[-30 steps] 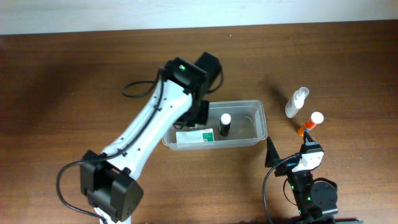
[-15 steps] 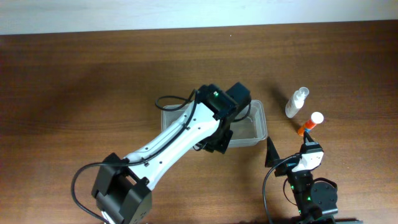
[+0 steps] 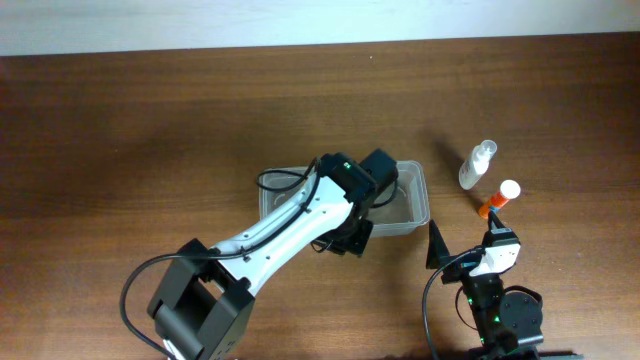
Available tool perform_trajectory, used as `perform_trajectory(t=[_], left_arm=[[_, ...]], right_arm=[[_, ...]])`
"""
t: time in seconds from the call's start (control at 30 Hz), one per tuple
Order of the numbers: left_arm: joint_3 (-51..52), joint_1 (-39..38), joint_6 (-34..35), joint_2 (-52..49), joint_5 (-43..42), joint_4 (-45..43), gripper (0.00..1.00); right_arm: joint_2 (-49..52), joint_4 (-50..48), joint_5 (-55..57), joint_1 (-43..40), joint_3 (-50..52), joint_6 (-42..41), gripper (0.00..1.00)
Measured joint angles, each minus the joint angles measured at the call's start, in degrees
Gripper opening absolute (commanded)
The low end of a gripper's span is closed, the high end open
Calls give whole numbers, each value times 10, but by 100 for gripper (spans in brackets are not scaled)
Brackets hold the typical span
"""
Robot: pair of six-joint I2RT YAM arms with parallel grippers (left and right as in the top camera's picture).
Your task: Pack container
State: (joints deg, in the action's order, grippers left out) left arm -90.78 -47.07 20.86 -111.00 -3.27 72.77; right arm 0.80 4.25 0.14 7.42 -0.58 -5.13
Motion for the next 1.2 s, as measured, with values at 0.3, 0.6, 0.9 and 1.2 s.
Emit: perform_trajectory(t=[0.3, 0.6, 0.9, 1.2], left_arm=[[0, 0, 3, 0, 3, -37, 0], [0, 0, 15, 0, 20, -50, 0], [0, 0, 29, 0, 22, -78, 0], [0, 0, 30, 0, 38, -80, 0]], right_arm=[[0, 0, 0, 0, 0, 0, 98], [0, 0, 0, 0, 0, 0, 98], [0, 0, 0, 0, 0, 0, 98], [0, 0, 0, 0, 0, 0, 98]])
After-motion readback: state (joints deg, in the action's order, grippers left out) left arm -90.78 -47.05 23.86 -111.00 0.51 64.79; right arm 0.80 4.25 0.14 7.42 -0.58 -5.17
